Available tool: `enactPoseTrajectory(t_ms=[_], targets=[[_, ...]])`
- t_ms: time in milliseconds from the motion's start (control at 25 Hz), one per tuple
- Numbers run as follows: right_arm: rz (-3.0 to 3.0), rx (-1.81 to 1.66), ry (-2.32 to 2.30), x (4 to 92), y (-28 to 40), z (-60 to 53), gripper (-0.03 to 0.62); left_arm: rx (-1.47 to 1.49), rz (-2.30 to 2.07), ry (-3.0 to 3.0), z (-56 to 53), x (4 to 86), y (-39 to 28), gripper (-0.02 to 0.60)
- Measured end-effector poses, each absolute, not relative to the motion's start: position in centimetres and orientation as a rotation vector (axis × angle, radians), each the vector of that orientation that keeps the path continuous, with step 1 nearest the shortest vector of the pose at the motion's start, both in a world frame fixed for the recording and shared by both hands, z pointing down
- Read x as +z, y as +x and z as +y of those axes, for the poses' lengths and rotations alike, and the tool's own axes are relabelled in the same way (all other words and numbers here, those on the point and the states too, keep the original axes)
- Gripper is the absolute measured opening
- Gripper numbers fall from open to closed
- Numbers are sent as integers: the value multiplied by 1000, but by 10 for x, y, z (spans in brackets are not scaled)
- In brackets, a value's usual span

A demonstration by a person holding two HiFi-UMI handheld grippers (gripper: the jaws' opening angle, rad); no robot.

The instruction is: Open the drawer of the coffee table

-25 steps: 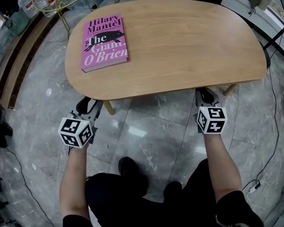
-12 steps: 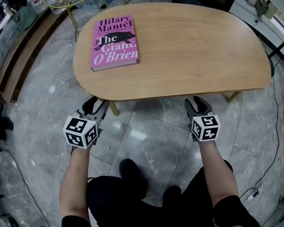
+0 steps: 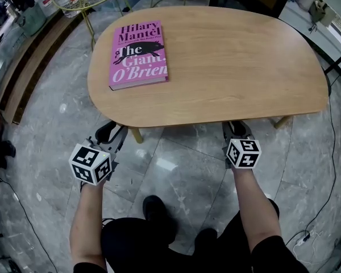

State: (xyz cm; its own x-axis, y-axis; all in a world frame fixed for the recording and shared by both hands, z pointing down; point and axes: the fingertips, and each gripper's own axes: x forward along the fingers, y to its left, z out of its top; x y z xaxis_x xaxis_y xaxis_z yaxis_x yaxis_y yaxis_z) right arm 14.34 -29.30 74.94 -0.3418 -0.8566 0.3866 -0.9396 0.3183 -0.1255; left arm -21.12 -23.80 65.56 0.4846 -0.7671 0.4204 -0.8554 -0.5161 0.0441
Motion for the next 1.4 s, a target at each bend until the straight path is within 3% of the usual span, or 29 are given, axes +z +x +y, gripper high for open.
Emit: enactPoseTrajectory(t_ms=[120, 360, 560, 800, 880, 1400], targets=[[-2354, 418, 1638, 746, 139, -290, 68, 529, -1394, 2490, -238, 655, -211, 141], [-2412, 448, 1617, 741, 135, -282, 76, 521, -1404, 2483, -238, 654, -213, 138], [-2573, 605, 1510, 731, 128, -271, 202, 518, -1419, 2503, -239, 654, -213, 143], [-2604, 642, 1469, 733, 125, -273, 240, 504, -1426, 2509, -239, 655, -212, 147], [-2621, 669, 1452, 733, 121, -275, 297, 502, -1426, 2511, -240, 655, -212, 149], [-2656, 719, 1494, 725, 120, -275, 290, 518, -1446, 2523, -238, 651, -216, 135]])
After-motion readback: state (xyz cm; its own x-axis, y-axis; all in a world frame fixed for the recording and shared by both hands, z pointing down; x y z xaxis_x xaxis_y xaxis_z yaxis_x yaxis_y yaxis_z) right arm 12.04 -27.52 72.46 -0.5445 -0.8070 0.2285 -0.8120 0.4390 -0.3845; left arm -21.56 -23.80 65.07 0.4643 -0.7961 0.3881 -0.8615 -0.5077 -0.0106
